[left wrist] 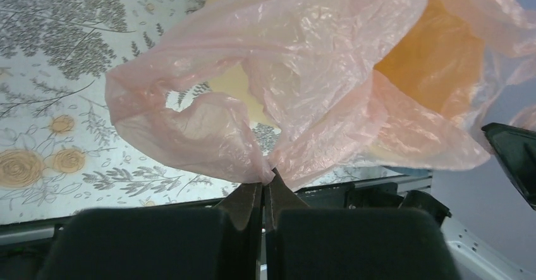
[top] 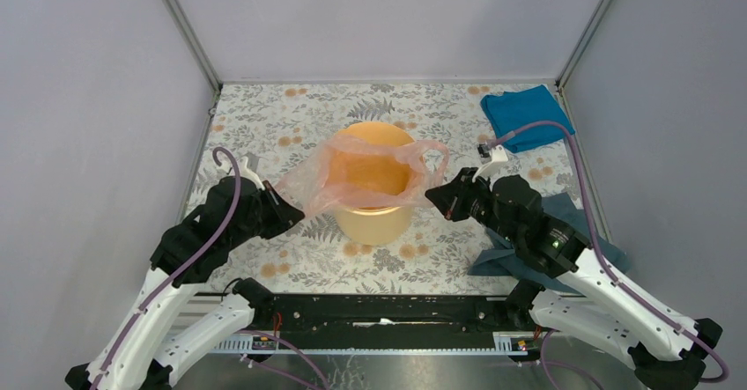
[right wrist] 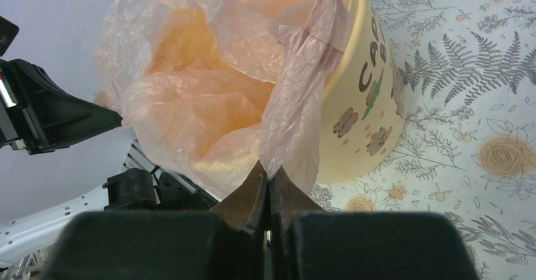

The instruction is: Put the trash bags into the trash bin

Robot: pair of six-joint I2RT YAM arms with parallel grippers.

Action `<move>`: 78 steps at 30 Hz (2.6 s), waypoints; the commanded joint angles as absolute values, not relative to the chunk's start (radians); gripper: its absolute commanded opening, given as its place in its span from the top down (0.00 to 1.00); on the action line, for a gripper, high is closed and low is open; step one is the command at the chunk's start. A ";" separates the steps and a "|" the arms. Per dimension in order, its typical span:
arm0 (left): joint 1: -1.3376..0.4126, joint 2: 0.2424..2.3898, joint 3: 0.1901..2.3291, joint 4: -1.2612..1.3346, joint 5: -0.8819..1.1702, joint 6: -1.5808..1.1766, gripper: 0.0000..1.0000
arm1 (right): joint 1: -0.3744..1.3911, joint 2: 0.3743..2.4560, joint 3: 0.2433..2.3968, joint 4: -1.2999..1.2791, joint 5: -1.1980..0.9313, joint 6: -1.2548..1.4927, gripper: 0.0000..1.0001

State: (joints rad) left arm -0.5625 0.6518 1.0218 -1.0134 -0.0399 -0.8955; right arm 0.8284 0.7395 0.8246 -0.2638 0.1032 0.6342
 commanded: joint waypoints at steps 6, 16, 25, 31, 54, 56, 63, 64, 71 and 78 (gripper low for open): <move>-0.557 0.675 0.958 -1.063 -0.162 -0.934 1.00 | 0.825 0.714 0.775 -0.319 0.193 0.603 0.98; -0.557 0.800 0.901 -0.880 -0.195 -0.930 1.00 | 0.825 0.788 0.675 -0.128 0.337 0.405 0.85; -0.557 0.867 0.922 -0.904 -0.234 -0.872 0.82 | 0.825 0.738 0.655 -0.060 0.259 0.237 0.62; -0.556 0.752 1.023 -1.071 -0.186 -0.873 0.35 | 0.824 0.690 0.786 -0.345 0.128 0.231 0.38; -0.357 0.929 1.271 -0.824 0.006 -0.402 0.01 | 0.959 1.391 1.695 -0.892 0.002 -0.144 0.00; -0.303 0.910 1.226 -0.792 0.032 -0.414 0.01 | 0.989 1.465 1.740 -0.919 0.181 -0.129 0.02; -0.209 0.868 1.127 -0.697 0.135 -0.445 0.01 | 1.007 1.506 1.703 -0.832 0.408 -0.150 0.27; -0.191 0.870 1.113 -0.682 0.157 -0.454 0.01 | 1.008 1.496 1.687 -0.811 0.383 -0.163 0.30; -0.085 0.855 1.044 -0.549 0.366 -0.494 0.01 | 0.953 1.388 1.589 -0.611 0.301 -0.101 0.92; -0.039 0.829 1.022 -0.548 0.476 -0.538 0.01 | 0.648 1.380 1.558 -0.549 -0.181 0.130 1.00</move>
State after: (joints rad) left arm -0.0616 0.8577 1.0367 -0.6209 0.3614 -0.5034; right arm 0.7841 1.3937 1.5700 -0.6369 0.1181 -0.0200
